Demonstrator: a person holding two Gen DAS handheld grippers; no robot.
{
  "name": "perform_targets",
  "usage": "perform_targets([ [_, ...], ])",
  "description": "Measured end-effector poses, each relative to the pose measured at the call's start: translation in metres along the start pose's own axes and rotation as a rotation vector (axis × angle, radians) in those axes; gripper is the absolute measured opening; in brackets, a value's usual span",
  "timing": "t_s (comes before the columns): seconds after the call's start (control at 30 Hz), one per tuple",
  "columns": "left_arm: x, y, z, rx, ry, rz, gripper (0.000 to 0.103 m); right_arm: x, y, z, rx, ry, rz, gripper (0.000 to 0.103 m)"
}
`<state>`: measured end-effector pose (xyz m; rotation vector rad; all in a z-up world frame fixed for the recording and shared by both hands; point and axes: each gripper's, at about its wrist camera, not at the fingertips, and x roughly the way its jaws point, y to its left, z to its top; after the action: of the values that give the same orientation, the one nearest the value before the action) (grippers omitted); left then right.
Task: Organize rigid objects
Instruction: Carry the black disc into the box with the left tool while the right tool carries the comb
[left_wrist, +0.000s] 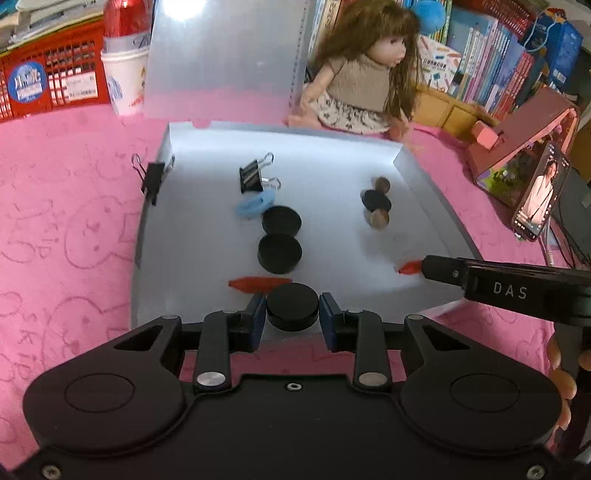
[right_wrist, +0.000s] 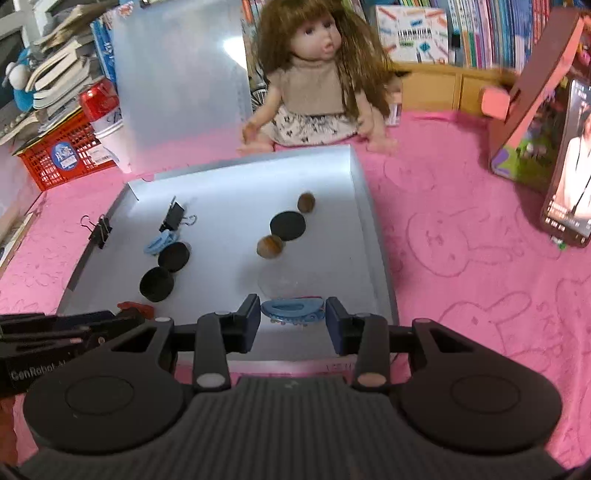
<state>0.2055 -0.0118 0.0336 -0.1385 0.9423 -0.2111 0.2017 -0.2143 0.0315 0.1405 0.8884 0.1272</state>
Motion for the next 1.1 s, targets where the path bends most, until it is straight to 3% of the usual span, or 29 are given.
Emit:
perform_targets([
  [0.4,0.012,0.0,-0.001,0.01,-0.001,0.018,0.03,0.014,0.007,-0.004,-0.04,0.033,-0.005,0.045],
  [1.1,0.027,0.0,0.005,0.029,-0.088,0.065,0.03,0.026,0.006,-0.003,-0.063,-0.04,-0.022,0.047],
])
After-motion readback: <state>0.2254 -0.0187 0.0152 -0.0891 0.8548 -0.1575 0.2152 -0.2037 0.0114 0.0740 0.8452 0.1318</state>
